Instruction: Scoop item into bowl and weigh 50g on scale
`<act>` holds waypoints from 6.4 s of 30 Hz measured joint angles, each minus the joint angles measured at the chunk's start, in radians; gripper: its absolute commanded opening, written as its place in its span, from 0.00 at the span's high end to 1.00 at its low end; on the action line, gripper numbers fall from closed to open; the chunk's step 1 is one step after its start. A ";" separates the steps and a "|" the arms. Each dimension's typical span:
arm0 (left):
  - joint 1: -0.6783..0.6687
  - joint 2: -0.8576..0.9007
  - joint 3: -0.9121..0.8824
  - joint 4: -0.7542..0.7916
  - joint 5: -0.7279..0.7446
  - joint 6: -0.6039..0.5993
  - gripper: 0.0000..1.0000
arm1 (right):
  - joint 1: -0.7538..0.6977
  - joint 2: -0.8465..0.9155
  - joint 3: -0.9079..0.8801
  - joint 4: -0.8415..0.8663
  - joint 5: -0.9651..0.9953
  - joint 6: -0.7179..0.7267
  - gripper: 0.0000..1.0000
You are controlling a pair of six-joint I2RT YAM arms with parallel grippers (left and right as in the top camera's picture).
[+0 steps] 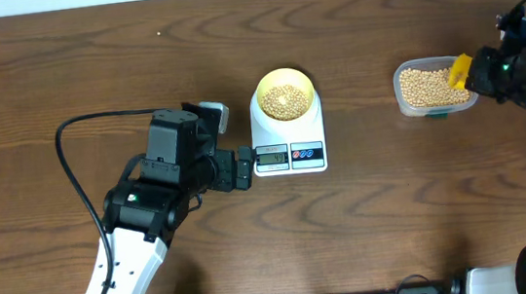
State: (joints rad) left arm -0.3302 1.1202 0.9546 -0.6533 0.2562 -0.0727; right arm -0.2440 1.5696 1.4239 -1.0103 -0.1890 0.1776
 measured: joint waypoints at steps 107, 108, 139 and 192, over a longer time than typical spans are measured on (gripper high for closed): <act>0.000 0.000 0.000 0.000 0.000 0.000 0.02 | 0.196 0.000 0.000 0.214 0.057 -0.246 0.99; 0.000 0.000 0.000 0.000 0.000 0.000 0.02 | 0.188 0.000 0.000 0.196 0.078 -0.236 0.99; 0.000 0.000 0.000 0.000 0.000 0.000 0.02 | 0.166 0.000 -0.122 0.129 0.188 -0.147 0.99; 0.000 0.000 0.000 0.000 0.000 0.000 0.02 | 0.006 0.000 -0.191 0.203 -0.245 0.068 0.99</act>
State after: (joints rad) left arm -0.3302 1.1202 0.9546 -0.6533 0.2558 -0.0727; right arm -0.2382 1.5696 1.2331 -0.8070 -0.4335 0.2455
